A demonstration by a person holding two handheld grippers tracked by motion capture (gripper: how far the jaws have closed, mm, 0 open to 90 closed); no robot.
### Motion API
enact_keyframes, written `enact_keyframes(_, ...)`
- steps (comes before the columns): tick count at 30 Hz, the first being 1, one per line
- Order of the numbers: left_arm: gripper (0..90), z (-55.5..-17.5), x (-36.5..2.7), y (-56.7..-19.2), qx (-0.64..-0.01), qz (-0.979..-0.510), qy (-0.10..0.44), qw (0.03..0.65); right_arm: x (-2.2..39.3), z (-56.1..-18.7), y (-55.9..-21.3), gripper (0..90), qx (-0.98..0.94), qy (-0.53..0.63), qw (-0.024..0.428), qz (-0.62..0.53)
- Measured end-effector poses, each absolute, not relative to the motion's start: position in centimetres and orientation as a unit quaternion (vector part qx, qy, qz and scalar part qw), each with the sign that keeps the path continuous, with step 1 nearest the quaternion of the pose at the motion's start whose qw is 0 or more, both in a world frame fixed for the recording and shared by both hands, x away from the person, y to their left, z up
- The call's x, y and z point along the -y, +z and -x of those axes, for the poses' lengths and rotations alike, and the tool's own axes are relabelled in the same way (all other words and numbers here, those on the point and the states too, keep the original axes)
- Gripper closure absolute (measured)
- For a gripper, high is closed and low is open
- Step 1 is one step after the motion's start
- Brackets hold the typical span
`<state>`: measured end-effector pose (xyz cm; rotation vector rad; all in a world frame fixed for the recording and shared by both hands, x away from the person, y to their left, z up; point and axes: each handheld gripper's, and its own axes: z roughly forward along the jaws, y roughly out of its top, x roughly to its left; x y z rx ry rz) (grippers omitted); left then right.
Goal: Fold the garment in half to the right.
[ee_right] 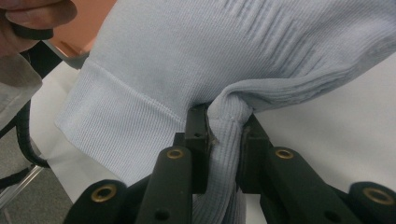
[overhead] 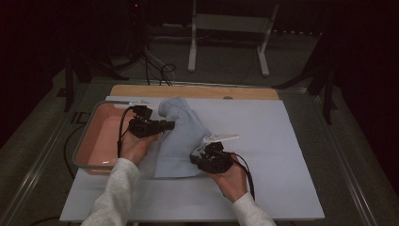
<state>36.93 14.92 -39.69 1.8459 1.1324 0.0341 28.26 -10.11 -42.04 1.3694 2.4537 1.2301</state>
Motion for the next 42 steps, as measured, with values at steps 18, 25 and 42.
enact_keyframes(18,79.2,-38.6,-17.3,-38.0,-0.462,-0.750,0.024,0.473,7.7,-29.9,-40.0,78.5,-0.803,0.410,0.051,-0.429)
enact_keyframes(25,79.2,-39.2,-18.7,-37.5,-0.469,-0.745,0.029,0.473,6.5,-30.7,-39.5,78.5,-0.801,0.415,0.045,-0.429)
enact_keyframes(42,79.2,-40.1,-21.5,-36.6,-0.478,-0.738,0.040,0.475,3.7,-31.9,-38.7,78.5,-0.799,0.424,0.049,-0.423)
